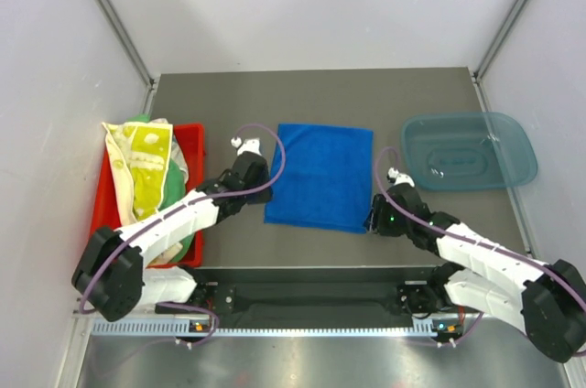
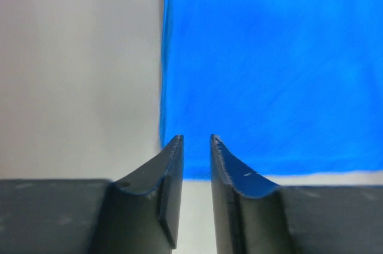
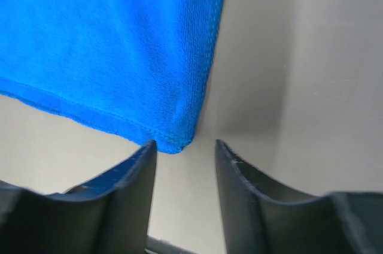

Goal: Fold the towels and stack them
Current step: Fold the towel

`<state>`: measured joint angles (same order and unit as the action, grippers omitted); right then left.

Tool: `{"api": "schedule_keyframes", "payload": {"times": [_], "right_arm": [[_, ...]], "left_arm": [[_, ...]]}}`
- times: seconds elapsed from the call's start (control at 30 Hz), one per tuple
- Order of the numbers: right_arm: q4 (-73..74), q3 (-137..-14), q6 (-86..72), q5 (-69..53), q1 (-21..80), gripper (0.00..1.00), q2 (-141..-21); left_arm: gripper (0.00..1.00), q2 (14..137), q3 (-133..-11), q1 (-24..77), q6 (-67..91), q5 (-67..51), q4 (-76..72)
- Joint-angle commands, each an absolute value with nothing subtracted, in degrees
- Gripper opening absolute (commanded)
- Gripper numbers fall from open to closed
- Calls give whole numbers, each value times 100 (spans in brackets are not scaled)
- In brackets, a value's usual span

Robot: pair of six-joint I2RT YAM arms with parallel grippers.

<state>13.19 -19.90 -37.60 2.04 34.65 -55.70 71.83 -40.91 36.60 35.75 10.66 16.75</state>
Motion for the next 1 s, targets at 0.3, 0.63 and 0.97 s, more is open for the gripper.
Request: {"api": "schedule_keyframes", "payload": {"times": [0.3,0.63,0.97], "right_arm": [[1635,-4444,-2980,1468,3077,54,-6764],[1072,-6529,-2338,984,2066,56,-9253],[1231,-7760,-2224,967,1890,53,-10915]], "left_arm": [[44,8698,-5808,2585,2593,766,45],[52,10844,-7417,2057,1688,-281,-580],[47,11970,-8419,1951,1661,-448,-396]]}}
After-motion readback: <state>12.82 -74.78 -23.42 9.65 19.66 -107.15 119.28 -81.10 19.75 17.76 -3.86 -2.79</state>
